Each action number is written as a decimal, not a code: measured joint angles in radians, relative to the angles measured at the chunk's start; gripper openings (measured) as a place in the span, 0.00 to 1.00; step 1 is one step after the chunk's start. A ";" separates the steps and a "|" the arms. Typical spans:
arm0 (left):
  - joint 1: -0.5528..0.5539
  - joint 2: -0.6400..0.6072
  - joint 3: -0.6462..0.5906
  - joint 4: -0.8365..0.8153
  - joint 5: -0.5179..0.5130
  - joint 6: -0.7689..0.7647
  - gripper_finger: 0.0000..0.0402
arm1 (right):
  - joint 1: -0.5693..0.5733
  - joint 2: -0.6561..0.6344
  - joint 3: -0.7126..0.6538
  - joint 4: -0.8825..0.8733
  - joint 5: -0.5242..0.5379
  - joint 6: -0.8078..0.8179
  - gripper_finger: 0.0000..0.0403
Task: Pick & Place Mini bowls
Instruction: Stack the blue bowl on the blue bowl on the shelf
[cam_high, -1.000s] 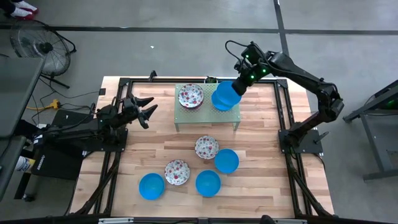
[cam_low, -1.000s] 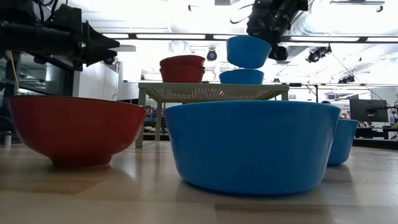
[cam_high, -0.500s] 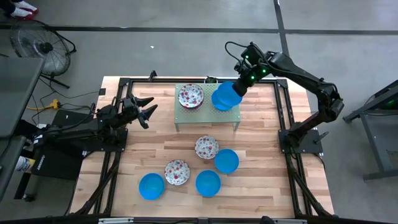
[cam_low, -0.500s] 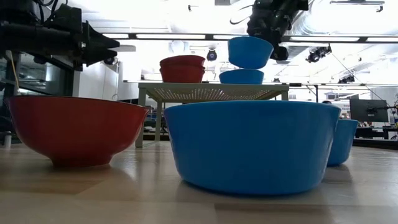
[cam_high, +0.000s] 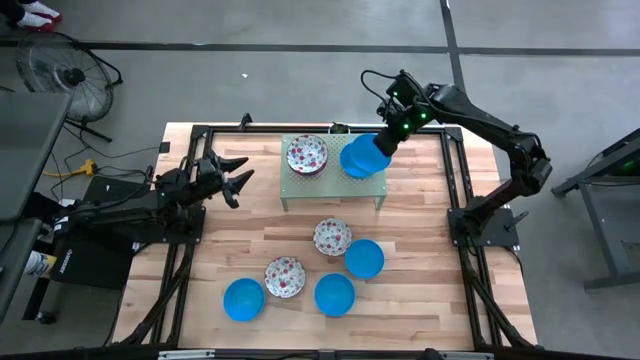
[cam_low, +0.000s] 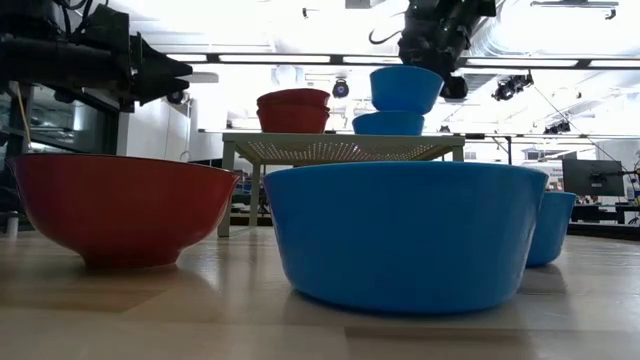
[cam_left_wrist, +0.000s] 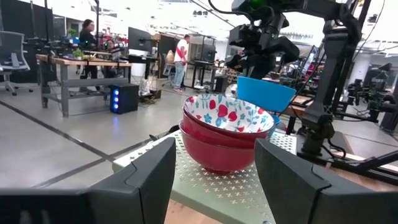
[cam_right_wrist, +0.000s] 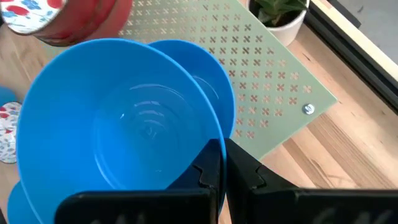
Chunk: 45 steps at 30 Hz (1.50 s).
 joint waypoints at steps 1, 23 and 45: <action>0.000 0.000 0.000 0.000 0.000 0.002 0.53 | 0.000 0.000 0.000 -0.005 0.003 0.001 0.00; 0.000 0.000 0.000 -0.001 0.011 -0.009 0.53 | 0.041 0.063 0.006 0.116 0.009 0.046 0.00; 0.000 0.000 0.000 -0.018 0.010 -0.012 0.53 | 0.033 0.124 0.016 0.147 0.059 0.034 0.00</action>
